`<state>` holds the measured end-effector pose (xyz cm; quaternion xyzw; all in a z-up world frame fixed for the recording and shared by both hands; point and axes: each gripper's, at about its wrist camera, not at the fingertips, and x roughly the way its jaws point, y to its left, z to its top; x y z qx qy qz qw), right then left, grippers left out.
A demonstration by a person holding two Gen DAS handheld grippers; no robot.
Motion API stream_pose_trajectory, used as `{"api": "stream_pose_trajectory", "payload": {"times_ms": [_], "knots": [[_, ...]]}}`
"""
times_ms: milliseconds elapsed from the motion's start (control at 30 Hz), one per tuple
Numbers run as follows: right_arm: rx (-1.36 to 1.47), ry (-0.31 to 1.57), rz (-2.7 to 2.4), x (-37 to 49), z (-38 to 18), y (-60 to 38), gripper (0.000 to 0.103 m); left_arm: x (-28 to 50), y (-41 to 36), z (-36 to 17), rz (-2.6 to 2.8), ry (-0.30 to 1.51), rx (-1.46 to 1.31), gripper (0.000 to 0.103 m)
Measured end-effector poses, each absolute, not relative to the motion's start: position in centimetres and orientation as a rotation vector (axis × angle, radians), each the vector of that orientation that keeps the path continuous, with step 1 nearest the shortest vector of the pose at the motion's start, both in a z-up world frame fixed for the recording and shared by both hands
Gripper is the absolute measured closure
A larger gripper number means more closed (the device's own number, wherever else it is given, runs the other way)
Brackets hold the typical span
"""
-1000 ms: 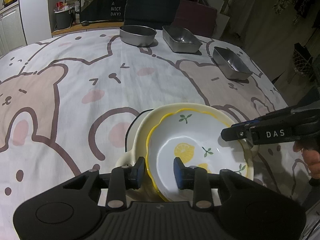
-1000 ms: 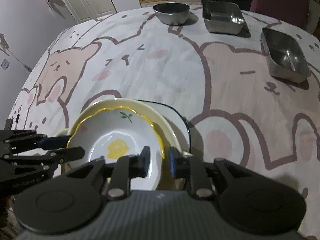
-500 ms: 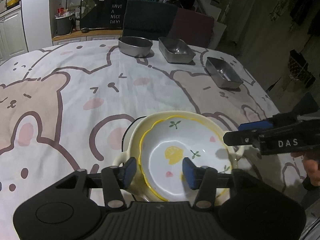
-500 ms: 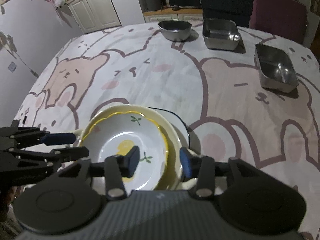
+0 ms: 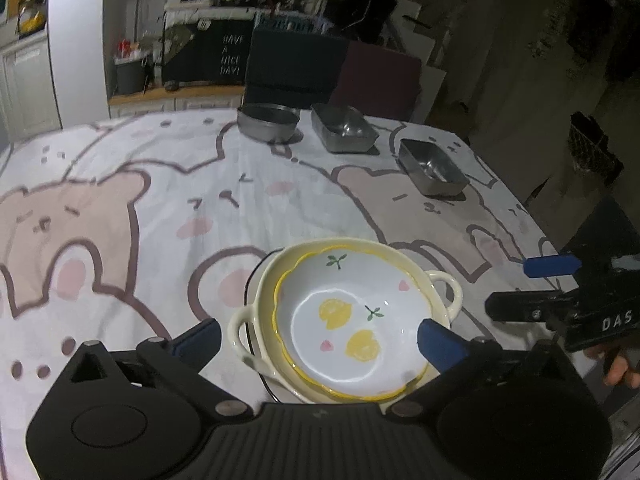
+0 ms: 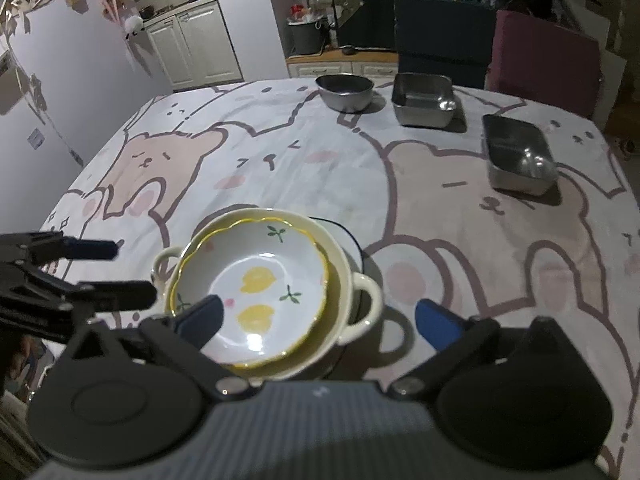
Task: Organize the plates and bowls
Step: 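Open both grippers and release the lemon bowl, then move both grippers to the stainless steel rectangular tray and grasp its rim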
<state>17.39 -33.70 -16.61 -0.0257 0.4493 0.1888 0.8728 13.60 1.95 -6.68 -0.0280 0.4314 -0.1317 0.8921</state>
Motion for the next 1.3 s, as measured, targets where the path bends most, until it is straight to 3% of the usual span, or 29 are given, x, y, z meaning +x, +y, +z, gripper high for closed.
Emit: {"api": "stream_pose_trajectory", "payload": {"times_ms": [467, 1000, 1300], "knots": [[0.193, 0.793, 0.117, 17.8, -13.6, -43.5, 0.0, 19.9, -4.7, -2.2, -0.36, 0.761, -0.13, 0.0], [0.503, 0.777, -0.142, 28.9, -17.2, -50.8, 0.0, 33.7, -13.3, -5.7, -0.313, 0.755, -0.172, 0.0], [0.682, 0.81, -0.251, 34.6, -21.3, -53.5, 0.0, 42.7, -19.1, -7.6, -0.33, 0.749, 0.007, 0.0]]}}
